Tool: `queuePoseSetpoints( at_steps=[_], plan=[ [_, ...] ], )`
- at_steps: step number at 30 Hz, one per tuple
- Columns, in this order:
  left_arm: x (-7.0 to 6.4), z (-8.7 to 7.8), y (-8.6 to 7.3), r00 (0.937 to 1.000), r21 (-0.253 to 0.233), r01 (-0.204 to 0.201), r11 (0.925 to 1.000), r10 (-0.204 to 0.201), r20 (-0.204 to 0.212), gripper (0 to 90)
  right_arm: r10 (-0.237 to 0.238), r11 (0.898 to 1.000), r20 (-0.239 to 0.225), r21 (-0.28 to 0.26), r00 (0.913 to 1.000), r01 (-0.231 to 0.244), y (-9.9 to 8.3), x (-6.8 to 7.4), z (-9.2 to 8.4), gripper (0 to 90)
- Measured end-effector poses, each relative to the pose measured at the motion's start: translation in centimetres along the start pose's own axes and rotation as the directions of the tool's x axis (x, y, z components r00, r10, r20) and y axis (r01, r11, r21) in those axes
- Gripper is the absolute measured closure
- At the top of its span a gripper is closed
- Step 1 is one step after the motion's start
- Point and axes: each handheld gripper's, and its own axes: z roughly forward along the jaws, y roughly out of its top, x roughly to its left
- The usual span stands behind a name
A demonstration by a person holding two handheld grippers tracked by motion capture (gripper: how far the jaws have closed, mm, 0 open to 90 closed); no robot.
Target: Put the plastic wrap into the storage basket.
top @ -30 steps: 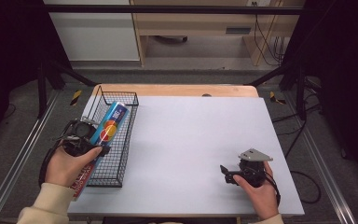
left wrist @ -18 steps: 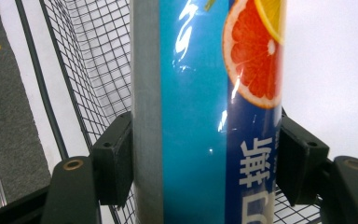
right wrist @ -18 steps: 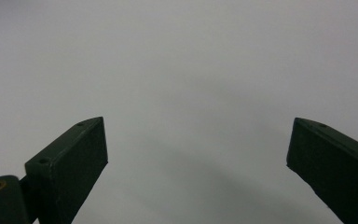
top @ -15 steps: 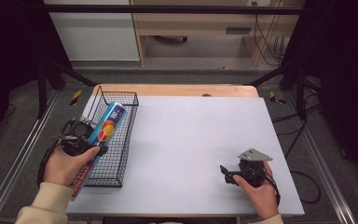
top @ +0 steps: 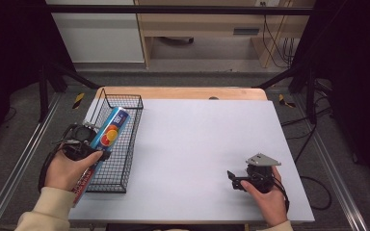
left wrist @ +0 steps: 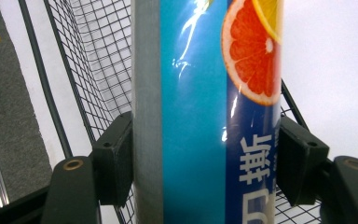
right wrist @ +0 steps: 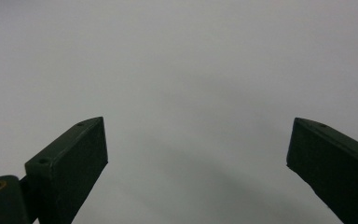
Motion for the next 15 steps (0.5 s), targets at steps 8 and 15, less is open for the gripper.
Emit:
queuePoseSetpoints(
  at_steps=[8, 15],
  plan=[
    [0.17, 0.05, -0.1, 0.9999, 0.0, 0.013, 0.9999, -0.013, 0.002, 31.9, -0.005, 1.0, 0.0, 0.0, 1.0, 0.005, -0.02, -0.01, 0.04, 5.5],
    [0.25, 0.41, -0.01, 0.9998, 0.015, 0.016, 0.9998, -0.017, 0.005, 31.9, -0.004, 1.0, -0.002, 0.004, 1.0, 0.004, -0.02, 0.03, 0.04, 5.5]
  ],
)
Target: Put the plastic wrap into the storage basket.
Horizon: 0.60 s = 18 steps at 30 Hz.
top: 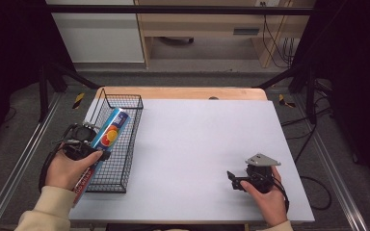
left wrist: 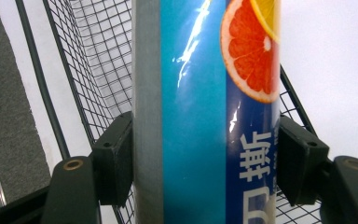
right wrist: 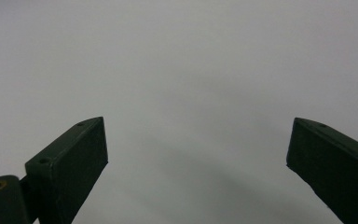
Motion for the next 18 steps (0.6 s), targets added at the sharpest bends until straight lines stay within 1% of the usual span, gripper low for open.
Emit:
queuePoseSetpoints(
  at_steps=[5, 7, 12, 16, 18],
  plan=[
    [0.1, 0.23, 0.07, 1.0, 0.009, 0.008, 0.9999, -0.008, 0.002, 31.9, -0.004, 1.0, -0.002, 0.002, 1.0, 0.004, 0.0, 0.02, 0.01, 5.5],
    [0.17, 0.31, 0.08, 1.0, 0.016, 0.005, 0.9999, -0.005, 0.003, 31.9, -0.002, 1.0, -0.002, 0.003, 1.0, 0.002, 0.0, 0.03, 0.02, 5.5],
    [0.28, 0.53, 0.08, 0.9998, 0.018, 0.016, 0.9997, -0.016, 0.008, 31.9, -0.004, 1.0, -0.002, 0.002, 1.0, 0.004, -0.02, 0.05, 0.06, 5.6],
    [0.38, 0.66, 0.13, 0.9999, 0.033, 0.009, 0.9994, -0.009, 0.011, 31.9, -0.005, 1.0, -0.002, 0.003, 1.0, 0.005, -0.02, 0.05, 0.09, 5.5],
    [0.37, 0.78, 0.12, 0.9998, 0.03, 0.014, 0.9995, -0.014, 0.012, 31.9, -0.005, 1.0, -0.002, 0.003, 1.0, 0.005, -0.02, 0.04, 0.09, 5.5]
  ],
)
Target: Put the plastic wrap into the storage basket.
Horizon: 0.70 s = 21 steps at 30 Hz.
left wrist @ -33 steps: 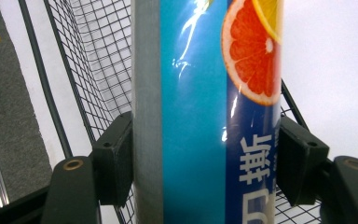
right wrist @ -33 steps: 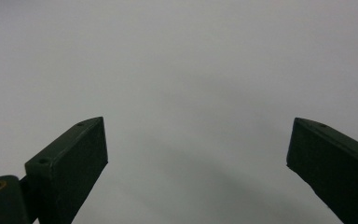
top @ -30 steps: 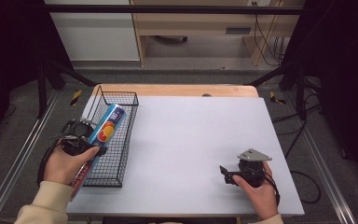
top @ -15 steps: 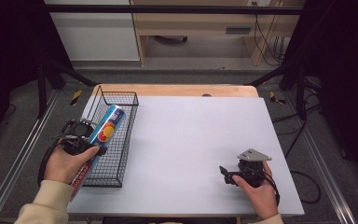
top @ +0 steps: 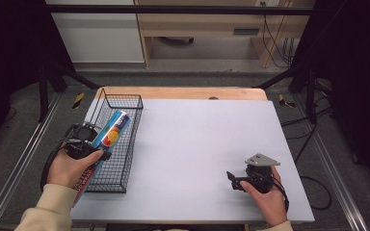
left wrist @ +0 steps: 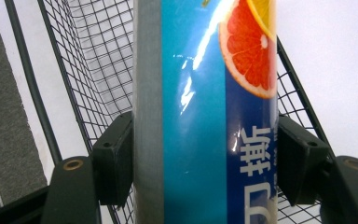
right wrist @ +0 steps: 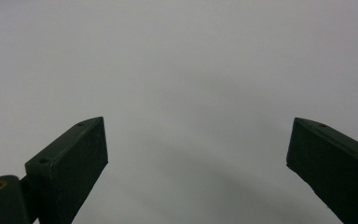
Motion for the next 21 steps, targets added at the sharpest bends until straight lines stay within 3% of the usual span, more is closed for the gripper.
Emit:
queuePoseSetpoints(
  at_steps=[11, 12, 13, 14, 21],
  plan=[
    [0.2, 0.7, 0.2, 1.0, 0.035, 0.0, 0.9994, 0.0, 0.0, 31.9, 0.003, 1.0, -0.008, 0.003, 1.0, -0.003, 0.0, 0.1, 0.0, 5.7],
    [0.4, 0.9, 0.4, 0.9991, 0.022, -0.042, 0.9989, 0.042, -0.006, 31.9, 0.0, 1.0, -0.008, 0.002, 1.0, 0.0, 0.0, 0.1, 0.0, 5.6],
    [0.2, 0.9, 0.3, 0.9998, 0.036, -0.019, 0.9992, 0.019, -0.009, 31.9, 0.0, 1.0, -0.009, 0.002, 1.0, 0.0, 0.0, 0.1, 0.0, 5.6],
    [0.2, 0.9, 0.4, 0.9992, 0.047, -0.022, 0.9986, 0.024, -0.031, 31.9, 0.002, 1.0, -0.009, 0.002, 1.0, -0.002, 0.0, 0.1, 0.0, 5.7],
    [0.4, 1.4, 0.5, 0.9994, 0.065, -0.017, 0.9977, 0.019, -0.028, 31.8, 0.001, 1.0, -0.014, 0.007, 0.9999, -0.001, 0.0, 0.1, 0.0, 5.7]
  ],
)
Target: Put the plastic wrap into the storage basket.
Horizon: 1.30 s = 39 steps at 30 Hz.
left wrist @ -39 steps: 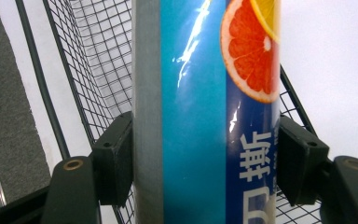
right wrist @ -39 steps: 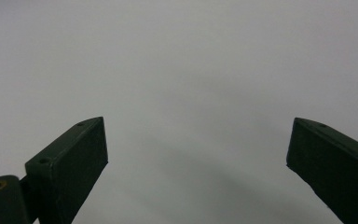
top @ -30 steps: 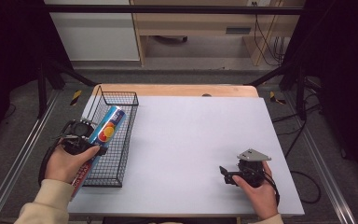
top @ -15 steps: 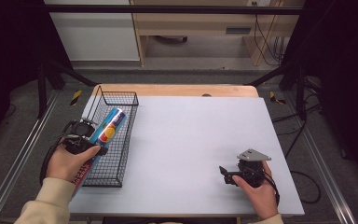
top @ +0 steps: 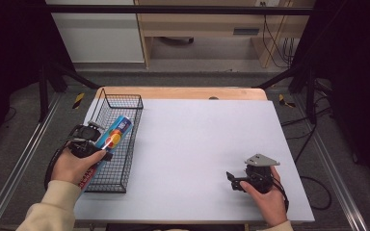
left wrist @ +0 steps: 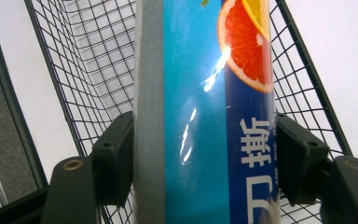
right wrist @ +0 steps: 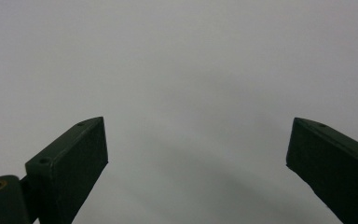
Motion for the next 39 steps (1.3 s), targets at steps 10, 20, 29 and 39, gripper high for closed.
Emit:
queuePoseSetpoints(
  at_steps=[10, 20, 29, 39],
  plan=[
    [0.4, 0.6, 0.2, 0.9999, 0.026, 0.009, 0.9996, -0.009, -0.006, 31.7, -0.001, 1.0, 0.002, 0.004, 1.0, 0.001, 0.0, 0.0, 0.1, 5.7],
    [0.2, 1.1, 0.8, 0.9998, 0.068, -0.001, 0.9977, 0.002, -0.022, 31.7, 0.004, 1.0, -0.001, 0.006, 1.0, -0.004, 0.0, 0.0, 0.0, 5.7],
    [0.3, 1.4, 1.0, 0.9998, 0.089, 0.001, 0.996, 0.001, -0.017, 31.6, -0.002, 1.0, -0.001, 0.012, 1.0, 0.002, -0.1, 0.0, 0.1, 5.8],
    [0.2, 1.7, 1.3, 0.9997, 0.11, -0.005, 0.9939, 0.007, -0.025, 31.5, -0.005, 1.0, -0.003, 0.014, 1.0, 0.005, -0.1, 0.0, 0.2, 5.7]
  ],
)
